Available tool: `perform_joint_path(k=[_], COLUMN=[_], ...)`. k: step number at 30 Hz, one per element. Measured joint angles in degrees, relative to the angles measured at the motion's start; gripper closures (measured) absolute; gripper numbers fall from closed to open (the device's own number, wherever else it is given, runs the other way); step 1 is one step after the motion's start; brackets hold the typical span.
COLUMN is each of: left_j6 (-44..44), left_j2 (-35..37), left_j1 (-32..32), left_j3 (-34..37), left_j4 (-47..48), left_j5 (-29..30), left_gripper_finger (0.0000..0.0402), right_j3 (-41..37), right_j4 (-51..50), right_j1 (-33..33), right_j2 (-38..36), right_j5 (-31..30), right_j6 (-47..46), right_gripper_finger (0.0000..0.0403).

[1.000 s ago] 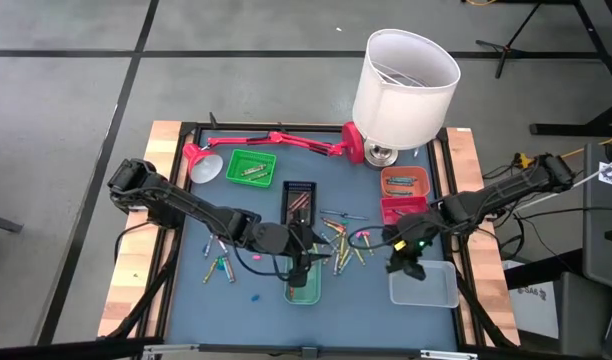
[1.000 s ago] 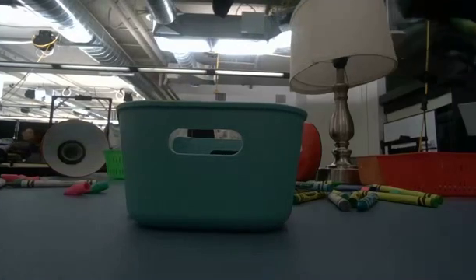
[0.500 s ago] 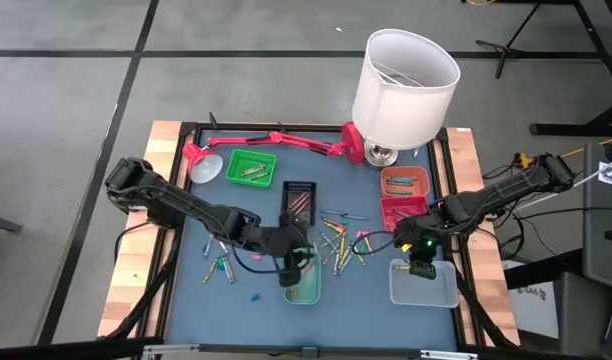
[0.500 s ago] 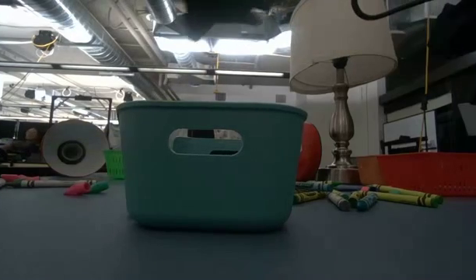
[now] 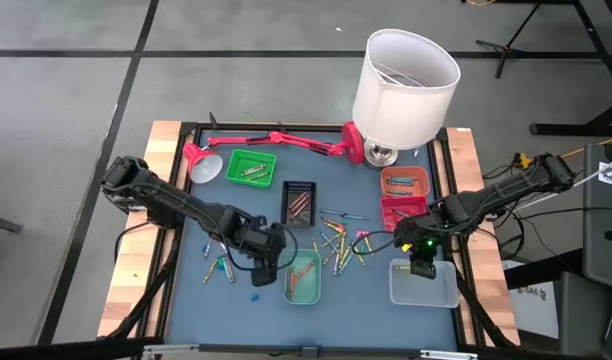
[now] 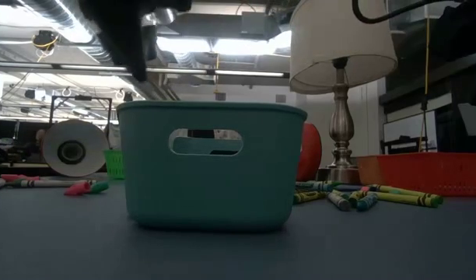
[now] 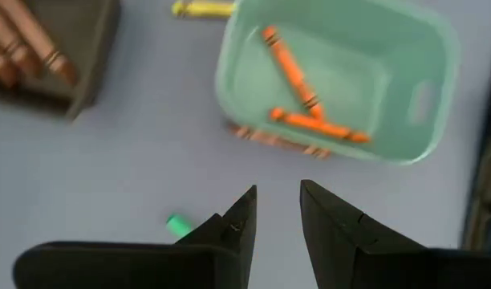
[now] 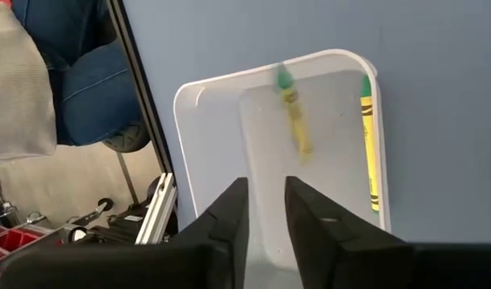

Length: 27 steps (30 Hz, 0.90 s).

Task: Sort crayons
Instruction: Put the green crayon into the transparent bin, then put the gray crayon into the green bin

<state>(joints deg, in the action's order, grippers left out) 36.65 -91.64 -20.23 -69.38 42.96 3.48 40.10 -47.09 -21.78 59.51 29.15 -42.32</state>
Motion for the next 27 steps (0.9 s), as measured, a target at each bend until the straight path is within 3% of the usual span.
perform_joint_path(k=[5,8,11,17,27], left_j6=[0.76,0.79,0.84,0.76,0.7], left_j2=[0.0,0.0,0.01,0.02,0.02], left_j1=[0.09,0.62,2.07,5.79,10.46], left_j3=[0.0,0.0,0.18,5.06,17.7], left_j4=[7.11,10.5,12.44,12.16,8.44], left_j5=[2.98,7.72,8.7,6.83,-1.93], left_gripper_finger=[0.032,0.032,0.032,0.032,0.032], right_j3=[0.0,0.0,0.0,0.0,0.0], right_j4=[0.04,0.24,0.43,0.68,0.68], right_j1=[0.0,0.02,0.07,0.07,0.07], right_j2=[0.0,0.0,0.02,0.02,0.02], right_j5=[-0.92,-4.8,-8.52,-9.08,-9.14], right_j6=[0.3,0.3,0.27,0.26,0.38], right_gripper_finger=[0.0298,0.0296,0.0295,0.0295,0.0295])
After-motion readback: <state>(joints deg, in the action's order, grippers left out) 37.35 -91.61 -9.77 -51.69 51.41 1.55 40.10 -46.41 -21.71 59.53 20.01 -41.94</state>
